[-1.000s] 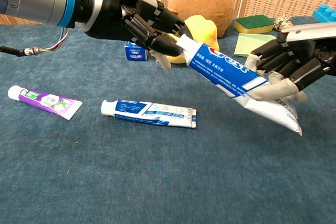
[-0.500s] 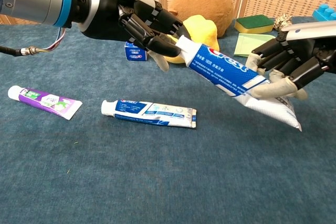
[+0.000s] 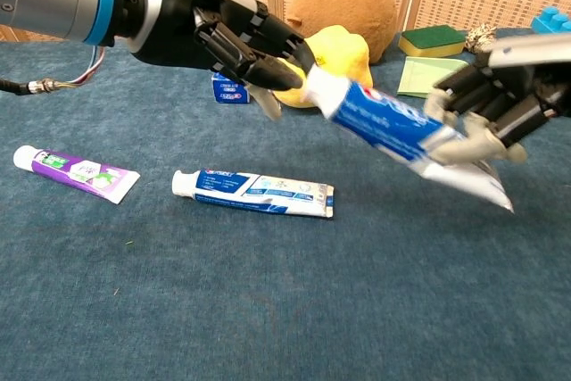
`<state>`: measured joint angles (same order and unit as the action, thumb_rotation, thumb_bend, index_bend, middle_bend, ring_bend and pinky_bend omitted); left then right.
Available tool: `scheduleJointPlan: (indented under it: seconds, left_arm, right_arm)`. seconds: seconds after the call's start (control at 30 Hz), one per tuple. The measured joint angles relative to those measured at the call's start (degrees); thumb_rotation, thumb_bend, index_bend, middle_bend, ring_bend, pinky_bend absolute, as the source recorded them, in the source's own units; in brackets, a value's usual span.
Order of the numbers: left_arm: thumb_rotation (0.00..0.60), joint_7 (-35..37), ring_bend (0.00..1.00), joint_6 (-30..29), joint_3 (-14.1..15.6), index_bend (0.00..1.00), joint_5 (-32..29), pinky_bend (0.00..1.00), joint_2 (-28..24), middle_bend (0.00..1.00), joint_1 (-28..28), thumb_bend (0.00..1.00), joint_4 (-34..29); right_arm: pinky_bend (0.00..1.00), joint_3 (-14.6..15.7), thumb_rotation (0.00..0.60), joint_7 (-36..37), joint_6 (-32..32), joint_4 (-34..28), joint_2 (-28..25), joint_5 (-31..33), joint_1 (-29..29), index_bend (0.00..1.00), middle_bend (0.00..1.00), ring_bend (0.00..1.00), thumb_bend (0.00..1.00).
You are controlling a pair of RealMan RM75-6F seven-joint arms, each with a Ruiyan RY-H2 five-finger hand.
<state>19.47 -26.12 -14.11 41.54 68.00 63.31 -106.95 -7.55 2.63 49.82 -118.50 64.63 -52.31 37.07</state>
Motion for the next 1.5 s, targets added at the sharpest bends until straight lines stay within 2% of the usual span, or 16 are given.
scheduleJointPlan:
  seconds: [0.3, 0.37, 0.5, 0.63, 1.0, 1.5]
  left_arm:
    - [0.6, -0.06, 0.1, -0.13, 0.3, 0.54, 0.21, 0.26, -0.17, 0.16, -0.26, 0.38, 0.07]
    - [0.6, -0.06, 0.1, -0.11, 0.37, 0.48, 0.22, 0.27, -0.13, 0.14, -0.31, 0.37, 0.13]
    - [0.6, 0.07, 0.08, -0.74, 0.34, 0.29, 0.23, 0.27, 0.08, 0.1, -0.61, 0.36, 0.31]
    - [0.6, 0.35, 0.06, -1.3, 0.09, 0.22, 0.41, 0.25, 0.0, 0.07, -1.14, 0.36, 0.54]
    - [0.6, 0.33, 0.04, -0.49, -0.29, 0.2, -0.24, 0.26, -0.94, 0.05, -0.66, 0.36, 0.86]
    - [0.6, 0.84, 0.05, -0.33, -1.13, 0.26, -0.85, 0.27, 0.1, 0.06, 0.06, 0.36, 0.6]
  right_arm:
    - [0.75, 0.05, 0.6, -2.52, 1.3, -0.12, 0.32, 3.35, 0.77, 0.98, 0.79, 0.74, 0.48]
    - [0.75, -0.04, 0.6, -2.83, 1.5, -0.17, 0.36, 3.68, 0.85, 0.98, 0.79, 0.74, 0.48]
    - [0.75, -0.58, 0.6, -1.9, 1.55, -0.42, 0.19, 4.24, 0.79, 0.98, 0.79, 0.74, 0.48]
    - [0.75, -1.24, 0.6, 0.23, 0.82, -0.67, -0.51, 4.13, 0.44, 0.98, 0.79, 0.74, 0.48]
    - [0.75, -2.87, 0.6, 8.15, -1.13, -2.58, -4.05, -2.14, -2.69, 0.98, 0.79, 0.74, 0.48]
    - [0.75, -3.11, 0.6, 9.62, -1.72, -3.79, -4.85, -4.77, -3.32, 0.98, 0.79, 0.74, 0.48]
